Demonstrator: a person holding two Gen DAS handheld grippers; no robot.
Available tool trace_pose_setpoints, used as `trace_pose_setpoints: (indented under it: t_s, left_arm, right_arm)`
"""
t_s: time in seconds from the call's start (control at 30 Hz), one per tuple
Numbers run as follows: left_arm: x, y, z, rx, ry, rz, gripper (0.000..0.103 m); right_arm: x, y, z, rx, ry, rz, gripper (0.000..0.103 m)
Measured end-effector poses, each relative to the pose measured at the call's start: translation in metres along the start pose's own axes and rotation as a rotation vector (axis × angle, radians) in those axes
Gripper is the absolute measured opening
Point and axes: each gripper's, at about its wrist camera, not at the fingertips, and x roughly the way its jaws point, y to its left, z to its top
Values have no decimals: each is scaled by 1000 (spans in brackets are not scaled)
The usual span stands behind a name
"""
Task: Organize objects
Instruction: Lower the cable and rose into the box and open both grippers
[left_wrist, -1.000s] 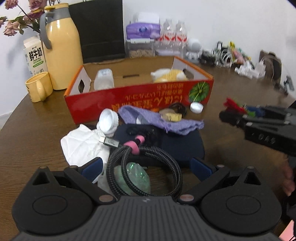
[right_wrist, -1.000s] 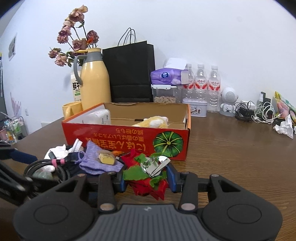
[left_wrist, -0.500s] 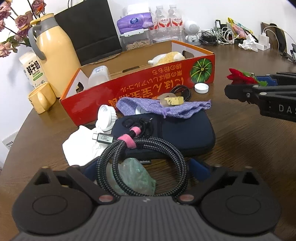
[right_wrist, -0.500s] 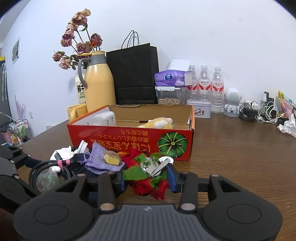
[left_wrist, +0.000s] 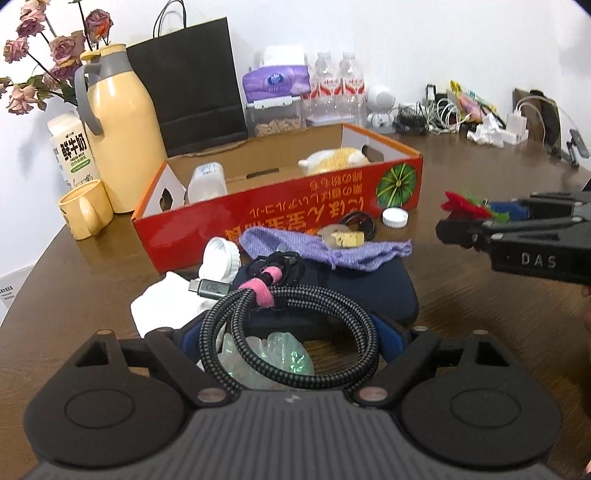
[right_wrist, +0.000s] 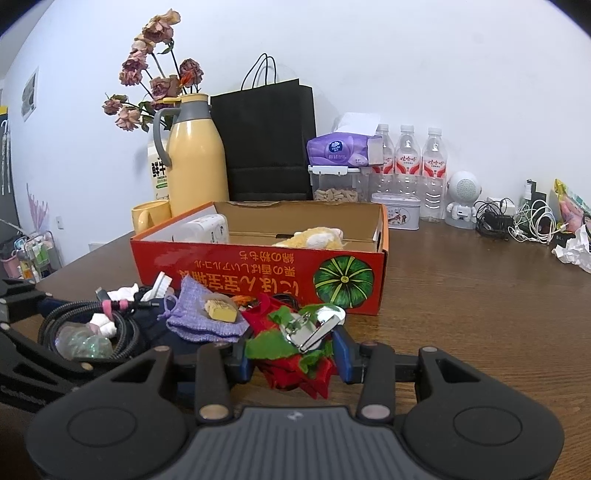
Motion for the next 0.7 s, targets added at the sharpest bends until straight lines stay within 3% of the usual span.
trace_pose_setpoints:
  t_s: [0.33,0.7]
  left_arm:
    - [-25,23,36,-72,-167,-42,89]
    - [6,45,101,-167,-278,-121,89]
  right_arm:
    - [-3,8,24,-47,-38,12,41]
    - [38,26,83,-136,-69,-14,41]
